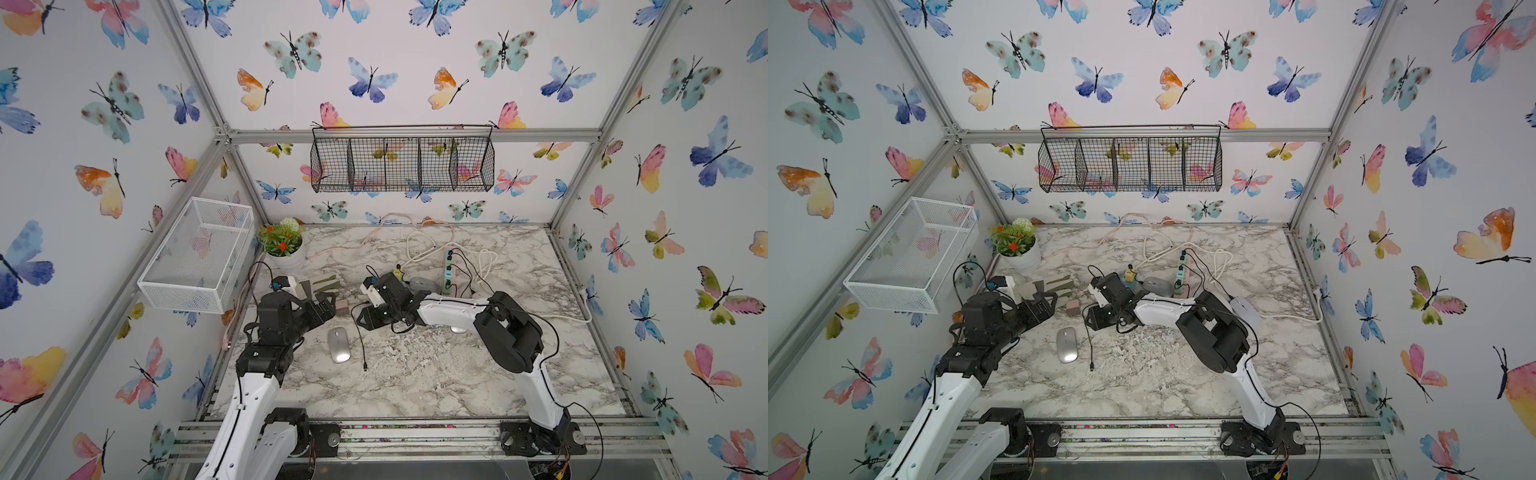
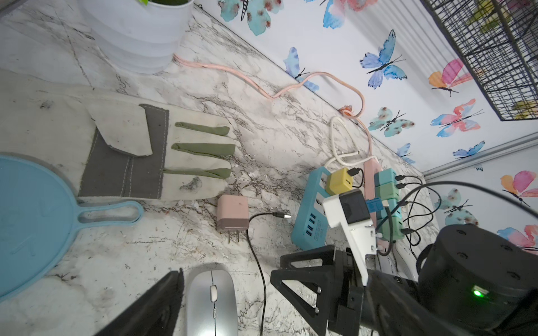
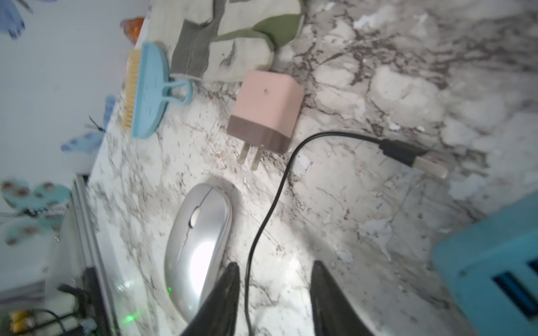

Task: Unplug the wireless mouse
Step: Place the power cord at the center of the board, then pick up the mouse from the center of the board.

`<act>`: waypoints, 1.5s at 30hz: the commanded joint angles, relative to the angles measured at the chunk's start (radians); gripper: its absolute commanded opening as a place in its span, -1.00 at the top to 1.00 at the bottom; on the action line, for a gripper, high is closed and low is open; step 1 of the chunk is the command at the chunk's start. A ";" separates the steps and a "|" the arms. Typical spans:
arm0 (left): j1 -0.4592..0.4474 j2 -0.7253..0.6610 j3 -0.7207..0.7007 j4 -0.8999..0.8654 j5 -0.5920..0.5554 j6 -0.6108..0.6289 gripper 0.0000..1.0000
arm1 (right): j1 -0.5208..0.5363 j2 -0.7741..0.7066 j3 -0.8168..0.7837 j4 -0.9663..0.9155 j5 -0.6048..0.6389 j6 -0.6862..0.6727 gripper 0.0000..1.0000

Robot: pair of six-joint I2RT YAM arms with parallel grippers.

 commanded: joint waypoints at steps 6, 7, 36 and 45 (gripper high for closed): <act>-0.061 0.005 0.030 0.045 0.023 0.037 -0.97 | 0.004 -0.338 -0.290 0.160 0.211 -0.054 -0.29; -0.082 0.005 0.029 0.050 0.012 0.038 -0.97 | 0.004 -0.383 -0.338 0.181 0.250 -0.061 -0.29; -0.376 0.366 -0.002 0.478 0.116 -0.167 -0.69 | -0.218 -0.300 -0.163 -0.366 0.391 -0.492 -0.51; -0.126 0.206 -0.072 0.369 0.245 -0.131 -0.70 | -0.258 -0.072 0.094 -0.482 0.400 -0.633 -0.58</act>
